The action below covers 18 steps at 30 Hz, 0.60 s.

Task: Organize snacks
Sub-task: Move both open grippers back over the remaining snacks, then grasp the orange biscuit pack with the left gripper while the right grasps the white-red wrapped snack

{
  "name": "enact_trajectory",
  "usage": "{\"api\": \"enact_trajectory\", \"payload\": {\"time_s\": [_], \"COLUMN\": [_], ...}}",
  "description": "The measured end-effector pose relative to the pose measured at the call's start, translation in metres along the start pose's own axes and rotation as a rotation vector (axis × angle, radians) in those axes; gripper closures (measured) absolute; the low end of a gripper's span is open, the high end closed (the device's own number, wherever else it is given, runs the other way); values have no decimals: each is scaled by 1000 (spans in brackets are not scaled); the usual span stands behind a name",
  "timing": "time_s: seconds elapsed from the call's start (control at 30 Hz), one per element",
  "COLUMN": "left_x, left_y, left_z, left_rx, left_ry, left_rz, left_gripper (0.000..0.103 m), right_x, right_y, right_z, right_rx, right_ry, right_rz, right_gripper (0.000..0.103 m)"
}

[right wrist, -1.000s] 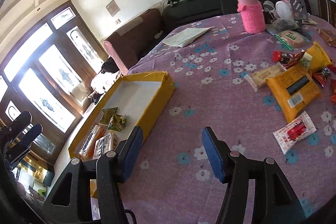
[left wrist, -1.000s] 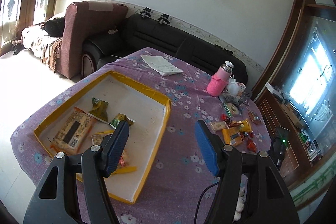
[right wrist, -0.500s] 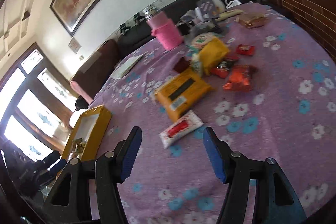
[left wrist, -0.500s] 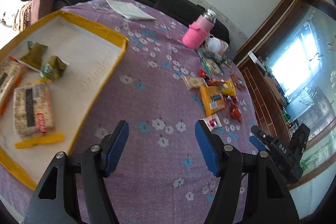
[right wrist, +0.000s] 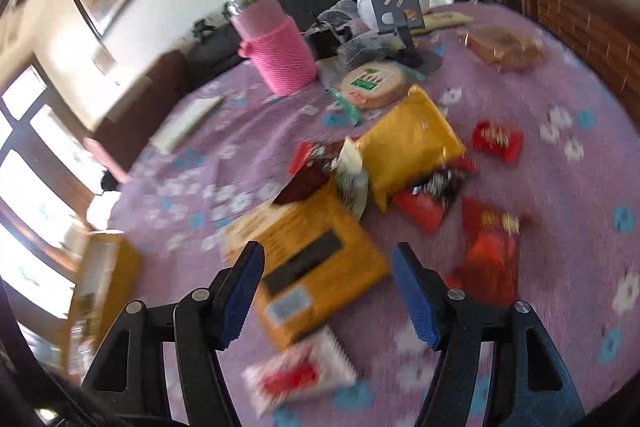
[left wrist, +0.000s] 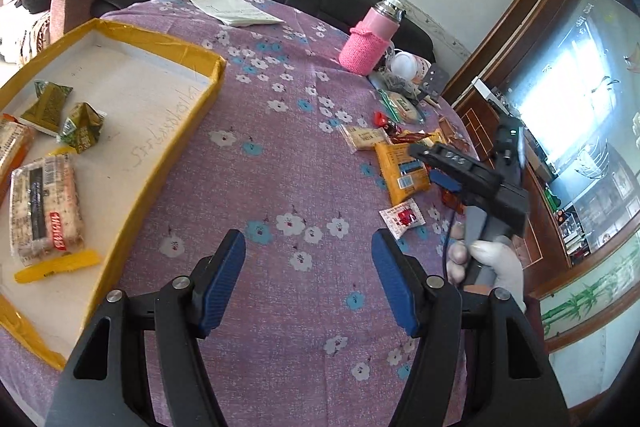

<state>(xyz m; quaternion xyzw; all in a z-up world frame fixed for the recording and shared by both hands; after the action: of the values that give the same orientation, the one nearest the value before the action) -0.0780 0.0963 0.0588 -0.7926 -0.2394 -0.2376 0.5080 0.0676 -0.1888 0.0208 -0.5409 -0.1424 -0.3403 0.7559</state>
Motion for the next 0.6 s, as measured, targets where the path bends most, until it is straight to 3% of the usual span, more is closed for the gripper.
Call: {"api": "enact_trajectory", "payload": {"time_s": [0.1,0.2,0.27,0.3,0.33,0.4,0.53,0.6], "left_x": [3,8,10,11,12,13,30,48], "left_y": [-4,-2,-2,-2,-3,-5,7,26], "left_z": [10,21,28,31,33,37,28,7], "left_rx": [34,58,55,49,46,43,18,-8], "left_ry": [6,2,-18,-25,-28,-24,20,120], "left_rz": [-25,-35,-33,-31,-31,-37,2,62], "left_gripper": [38,38,38,38,38,38,38,38], "right_x": [-11,-29,-43,-49,-52,-49,-29,-28], "right_y": [15,15,12,11,8,-5,-19,-24], "right_z": [10,36,57,65,68,66,39,30], "right_rx": [62,115,201,284,354,438,391,349], "right_ry": [-61,-229,-326,-344,-340,-288,-115,-71], "right_rz": [23,55,96,159,199,203,118,89], "right_gripper": [36,42,43,45,51,49,47,47]}}
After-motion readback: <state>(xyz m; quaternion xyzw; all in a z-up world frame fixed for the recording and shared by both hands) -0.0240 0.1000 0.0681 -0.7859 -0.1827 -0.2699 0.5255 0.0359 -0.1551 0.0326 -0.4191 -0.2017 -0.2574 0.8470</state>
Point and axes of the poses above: each gripper's, at about its wrist camera, not at the fingertips, and y roughly the way its jaws point, z to its left, x to its top, the point moved 1 cm from there along y, roughly the way its jaws point, and after that the axes turned 5 degrees about y, right-handed, at the moved point
